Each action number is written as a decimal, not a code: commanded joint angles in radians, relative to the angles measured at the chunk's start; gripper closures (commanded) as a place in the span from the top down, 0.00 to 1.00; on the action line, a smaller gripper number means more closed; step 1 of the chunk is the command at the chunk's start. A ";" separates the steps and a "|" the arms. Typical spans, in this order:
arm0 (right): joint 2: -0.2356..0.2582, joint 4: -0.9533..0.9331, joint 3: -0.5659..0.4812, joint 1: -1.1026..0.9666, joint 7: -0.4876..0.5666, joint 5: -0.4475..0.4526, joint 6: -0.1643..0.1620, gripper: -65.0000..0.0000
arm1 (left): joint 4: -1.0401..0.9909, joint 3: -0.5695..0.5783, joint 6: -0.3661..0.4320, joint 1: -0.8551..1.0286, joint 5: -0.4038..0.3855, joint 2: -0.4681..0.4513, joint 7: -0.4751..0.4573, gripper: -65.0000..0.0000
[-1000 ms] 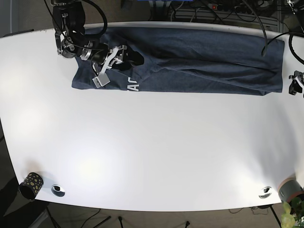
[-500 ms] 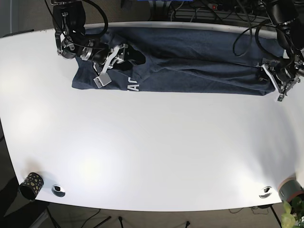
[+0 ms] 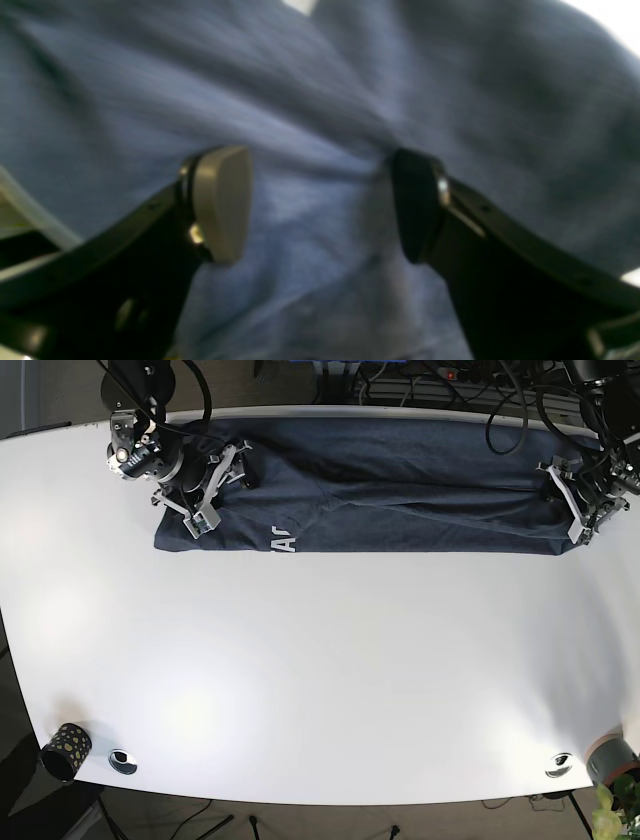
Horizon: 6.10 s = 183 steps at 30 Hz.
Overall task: Fold the T-shirt properly
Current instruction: 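Pull the folded shirt toward the table center with both grippers, then fold the shirt's end toward the right gripper with the left gripper, then release the left gripper and press it onto the folded shirt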
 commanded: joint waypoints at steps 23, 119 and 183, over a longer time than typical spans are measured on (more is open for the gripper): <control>0.008 -0.564 -0.008 0.495 0.249 -0.075 0.006 0.65 | -0.407 0.094 0.000 -0.515 0.158 0.040 -0.004 0.51; -0.037 -0.221 0.117 0.446 0.074 -0.063 0.008 0.65 | -0.054 0.525 0.000 -0.461 0.161 0.482 -0.046 0.06; 0.006 -0.229 0.354 0.403 -0.077 0.244 0.055 0.65 | -0.074 0.665 0.000 -0.435 -0.110 0.189 -0.026 0.07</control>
